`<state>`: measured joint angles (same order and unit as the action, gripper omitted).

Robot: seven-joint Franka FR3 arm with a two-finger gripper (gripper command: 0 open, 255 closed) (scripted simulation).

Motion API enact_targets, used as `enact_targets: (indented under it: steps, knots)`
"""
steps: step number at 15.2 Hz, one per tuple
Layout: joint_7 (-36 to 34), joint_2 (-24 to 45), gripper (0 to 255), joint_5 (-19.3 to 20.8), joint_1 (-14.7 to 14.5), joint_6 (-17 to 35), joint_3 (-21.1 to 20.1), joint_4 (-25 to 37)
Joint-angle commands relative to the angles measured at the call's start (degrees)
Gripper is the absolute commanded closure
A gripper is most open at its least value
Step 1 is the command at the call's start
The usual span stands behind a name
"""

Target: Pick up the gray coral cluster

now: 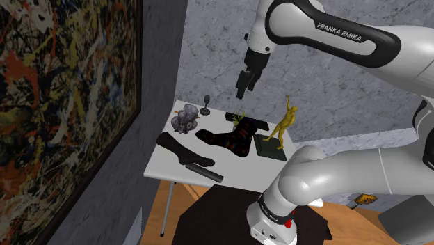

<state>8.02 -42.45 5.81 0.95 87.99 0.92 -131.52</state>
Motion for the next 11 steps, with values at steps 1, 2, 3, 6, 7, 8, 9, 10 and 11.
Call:
enact_targets:
  steps: [1, 2, 3, 6, 7, 8, 9, 10, 11]
  knots:
    - [0.0, 0.0, 0, 0.0, 0.0, 0.0, 0.0, 0.0]
    - [-1.87, 1.75, 0, -0.44, 0.3, 1.42, -0.57, -0.04]
    - [-3.71, 3.56, 0, -0.86, 0.61, 2.83, -1.12, 0.01]
    - [-9.12, 9.33, 0, -1.9, 1.56, 6.88, -2.64, 0.7]
    - [-10.89, 11.35, 0, -2.17, 1.86, 8.16, -3.07, 1.11]
    - [-12.63, 13.41, 0, -2.41, 2.16, 9.41, -3.49, 1.6]
    - [-14.36, 15.5, 0, -2.62, 2.45, 10.61, -3.87, 2.17]
    - [-16.08, 17.63, 0, -2.79, 2.74, 11.76, -4.22, 2.82]
    - [-17.77, 19.79, 0, -2.92, 3.01, 12.87, -4.53, 3.55]
